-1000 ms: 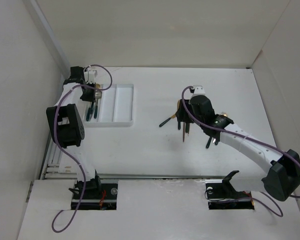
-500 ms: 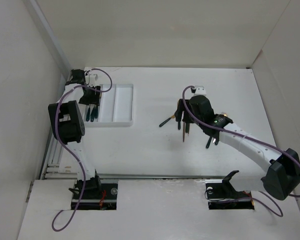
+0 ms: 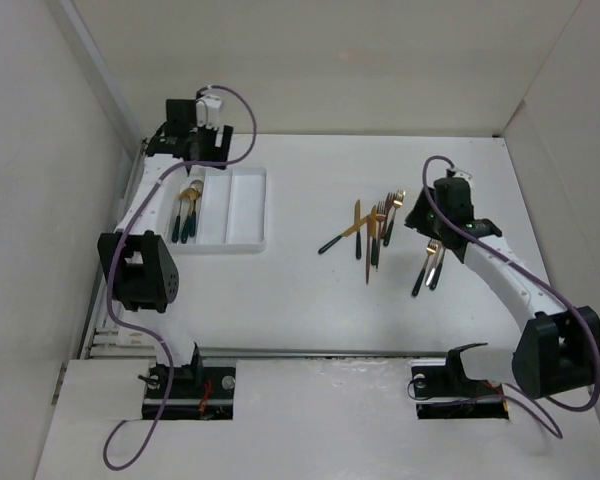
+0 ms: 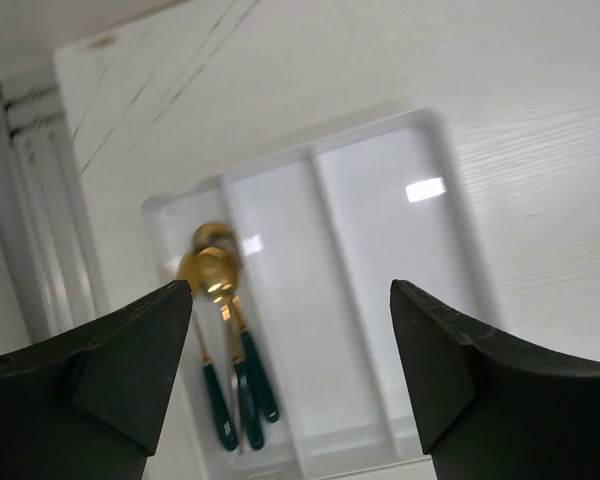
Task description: Sort the eating utensils into containers
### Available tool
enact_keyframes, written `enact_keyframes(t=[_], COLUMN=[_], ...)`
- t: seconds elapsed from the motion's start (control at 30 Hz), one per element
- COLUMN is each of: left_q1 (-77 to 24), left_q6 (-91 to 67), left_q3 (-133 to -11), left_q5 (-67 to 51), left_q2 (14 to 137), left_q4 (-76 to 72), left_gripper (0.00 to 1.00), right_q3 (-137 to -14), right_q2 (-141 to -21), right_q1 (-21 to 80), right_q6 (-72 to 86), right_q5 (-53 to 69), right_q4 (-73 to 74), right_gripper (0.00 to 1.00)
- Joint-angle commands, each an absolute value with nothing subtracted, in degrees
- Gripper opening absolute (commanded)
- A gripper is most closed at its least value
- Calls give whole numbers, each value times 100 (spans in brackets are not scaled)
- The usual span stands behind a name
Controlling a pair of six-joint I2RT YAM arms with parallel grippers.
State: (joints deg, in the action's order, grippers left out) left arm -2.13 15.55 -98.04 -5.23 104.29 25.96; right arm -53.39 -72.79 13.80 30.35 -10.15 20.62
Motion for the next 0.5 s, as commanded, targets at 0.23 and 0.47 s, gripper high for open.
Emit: enact_keyframes(t=[0.23, 0.47], left_q1=[-2732, -3787], left_q6=[1748, 1925], left_q3=[-10115, -10512], left_q5=[-545, -1344], left_q2=[10985, 12137], left_q4=[2847, 3313], left_gripper=[70, 66], right_q3=[-4720, -4667], right_q2=[-7374, -7497], right_q1=[-264, -500], right_q6=[2699, 2803], right_q5=[167, 79], right_q4=[2329, 2382], right_gripper=[37, 45])
